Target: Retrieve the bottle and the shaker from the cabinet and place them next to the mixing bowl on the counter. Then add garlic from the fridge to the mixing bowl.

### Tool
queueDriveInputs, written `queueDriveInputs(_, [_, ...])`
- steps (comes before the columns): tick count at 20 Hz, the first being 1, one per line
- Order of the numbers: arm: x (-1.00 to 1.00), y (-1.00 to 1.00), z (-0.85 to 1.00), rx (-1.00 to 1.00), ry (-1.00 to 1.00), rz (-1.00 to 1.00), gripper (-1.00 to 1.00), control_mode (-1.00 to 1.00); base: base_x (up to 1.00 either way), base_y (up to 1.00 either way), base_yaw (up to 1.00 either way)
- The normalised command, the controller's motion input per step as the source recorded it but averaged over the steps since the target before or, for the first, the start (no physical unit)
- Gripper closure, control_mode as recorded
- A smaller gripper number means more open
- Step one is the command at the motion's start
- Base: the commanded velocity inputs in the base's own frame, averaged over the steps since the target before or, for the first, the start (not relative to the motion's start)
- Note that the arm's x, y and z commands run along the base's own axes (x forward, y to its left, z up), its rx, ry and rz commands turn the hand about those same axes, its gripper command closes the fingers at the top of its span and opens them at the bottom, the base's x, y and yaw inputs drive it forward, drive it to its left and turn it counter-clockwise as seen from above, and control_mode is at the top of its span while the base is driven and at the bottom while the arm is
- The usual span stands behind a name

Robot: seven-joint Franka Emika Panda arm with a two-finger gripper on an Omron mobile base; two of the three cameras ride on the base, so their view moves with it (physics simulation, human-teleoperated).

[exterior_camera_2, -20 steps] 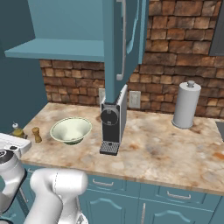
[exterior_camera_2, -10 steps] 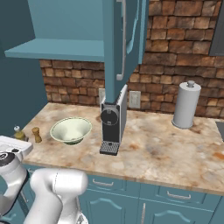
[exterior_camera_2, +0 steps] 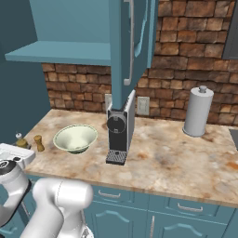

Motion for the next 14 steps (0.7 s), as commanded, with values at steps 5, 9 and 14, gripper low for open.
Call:
queueDriveInputs(5, [0.24,0.01,0.00,0.00,0.00,0.00,1.00,-1.00,0.00,0.00,0.00])
queueDriveInputs(9, [0.16,0.00,-0.04,0.00,0.00,0.00,1.00,-1.00,0.00,0.00,0.00])
queueDriveInputs(14, [0.07,0.01,-0.19,0.00,0.00,0.00,1.00,-1.00,0.00,0.00,0.00])
